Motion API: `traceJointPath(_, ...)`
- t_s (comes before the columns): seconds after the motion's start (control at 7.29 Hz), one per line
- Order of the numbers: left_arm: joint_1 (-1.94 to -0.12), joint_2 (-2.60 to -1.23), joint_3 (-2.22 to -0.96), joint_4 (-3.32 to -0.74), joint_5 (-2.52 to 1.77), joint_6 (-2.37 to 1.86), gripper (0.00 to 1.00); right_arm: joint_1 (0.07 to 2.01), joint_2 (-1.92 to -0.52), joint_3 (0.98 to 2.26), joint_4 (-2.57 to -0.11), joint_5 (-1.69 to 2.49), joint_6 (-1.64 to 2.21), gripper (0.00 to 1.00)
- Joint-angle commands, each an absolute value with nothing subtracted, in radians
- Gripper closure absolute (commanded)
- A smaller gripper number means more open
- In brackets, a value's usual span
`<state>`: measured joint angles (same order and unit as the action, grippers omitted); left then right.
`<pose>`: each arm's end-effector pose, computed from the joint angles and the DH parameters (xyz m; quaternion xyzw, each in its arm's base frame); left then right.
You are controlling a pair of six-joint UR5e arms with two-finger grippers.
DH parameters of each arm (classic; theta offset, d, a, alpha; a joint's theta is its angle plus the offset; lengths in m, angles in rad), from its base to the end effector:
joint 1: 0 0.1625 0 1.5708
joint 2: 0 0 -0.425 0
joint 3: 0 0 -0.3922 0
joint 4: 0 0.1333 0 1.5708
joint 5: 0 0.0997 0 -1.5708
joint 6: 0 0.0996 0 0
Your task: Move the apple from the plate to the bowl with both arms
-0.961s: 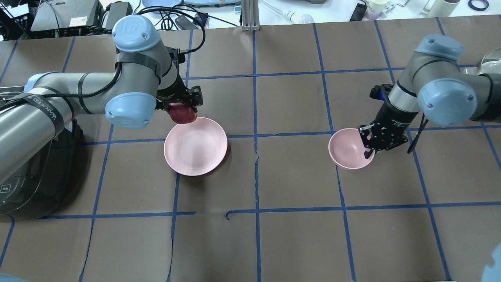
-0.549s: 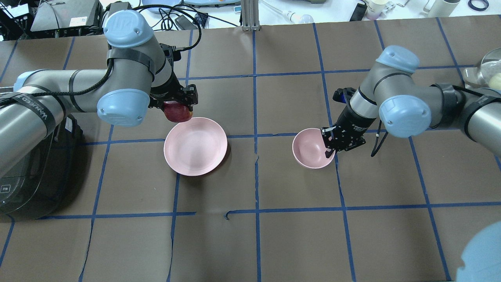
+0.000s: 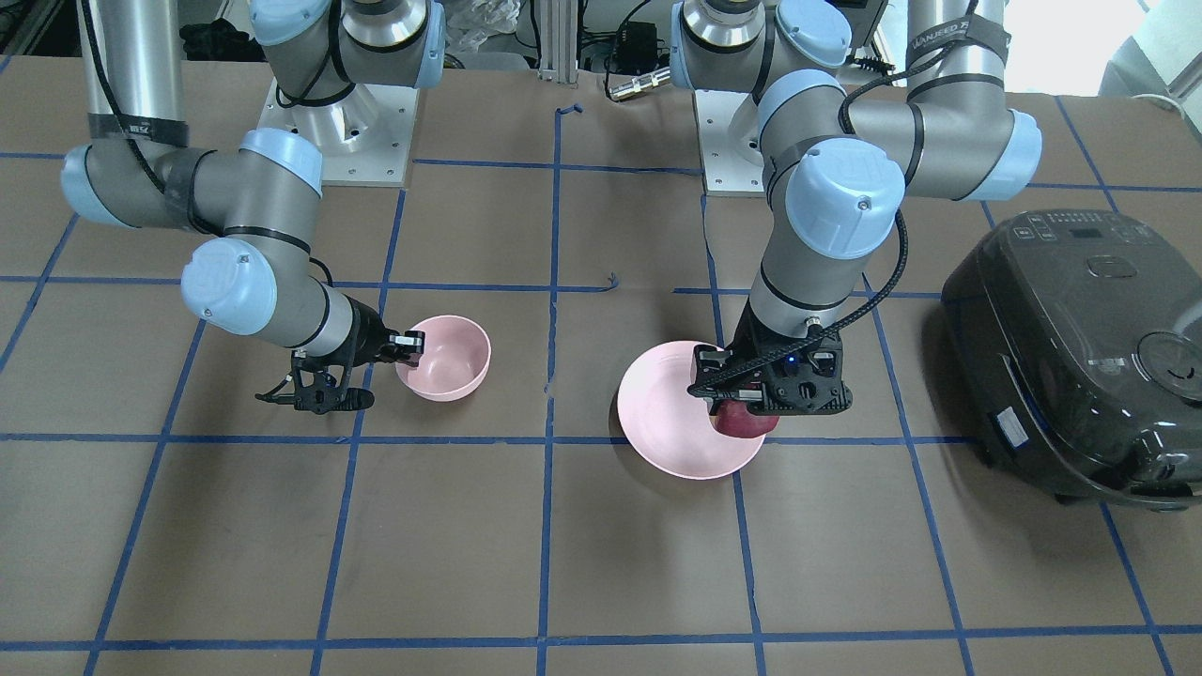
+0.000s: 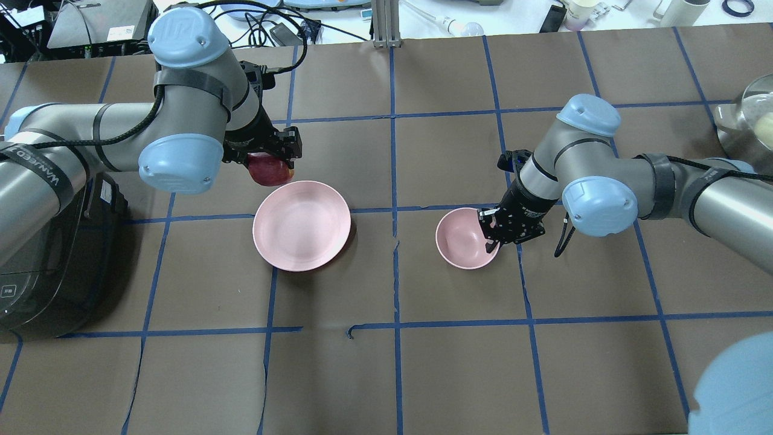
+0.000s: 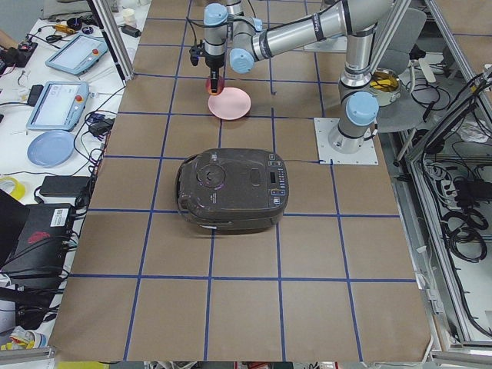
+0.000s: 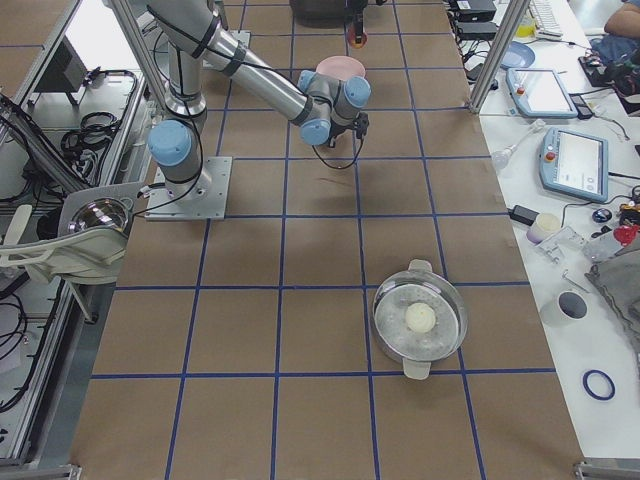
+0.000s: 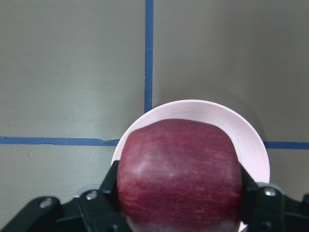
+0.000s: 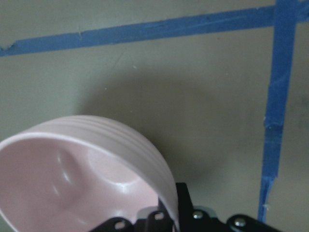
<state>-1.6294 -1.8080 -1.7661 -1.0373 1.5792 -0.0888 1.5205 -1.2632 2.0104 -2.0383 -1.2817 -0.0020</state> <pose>-0.1653 -0.5565 0.3222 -0.0153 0.9986 -0.0506 0.0005 0.1371 -0.4934 0.1817 0.0437 0.9791 0.1342 0.1462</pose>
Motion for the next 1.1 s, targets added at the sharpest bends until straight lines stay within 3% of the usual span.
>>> traceJointPath(0.0, -1.646, -1.799, -1.767, -1.039, 1.572, -0.106, 0.93, 1.542, -1.262, 2.020, -2.030, -1.282, 0.035, 0.99)
traceJointPath(0.27, -1.664, -1.792, -1.766, -1.037, 1.513, -0.124, 0.96, 1.542, -1.269, 2.031, -2.026, -1.278, 0.040, 0.99)
traceJointPath(0.41, -1.681, -1.789, -1.766, -1.037, 1.511, -0.167, 0.96, 1.542, -1.272, 2.031, -2.034, -1.287, 0.043, 0.38)
traceJointPath(0.55, -1.706, -1.780, -1.764, -1.037, 1.509, -0.185, 0.96, 1.539, -1.279, 2.017, -2.026, -1.298, 0.041, 0.00)
traceJointPath(0.96, -1.788, -1.772, -1.764, -1.023, 1.485, -0.326, 0.96, 1.520, -1.388, 1.840, -1.837, -1.417, 0.041, 0.00)
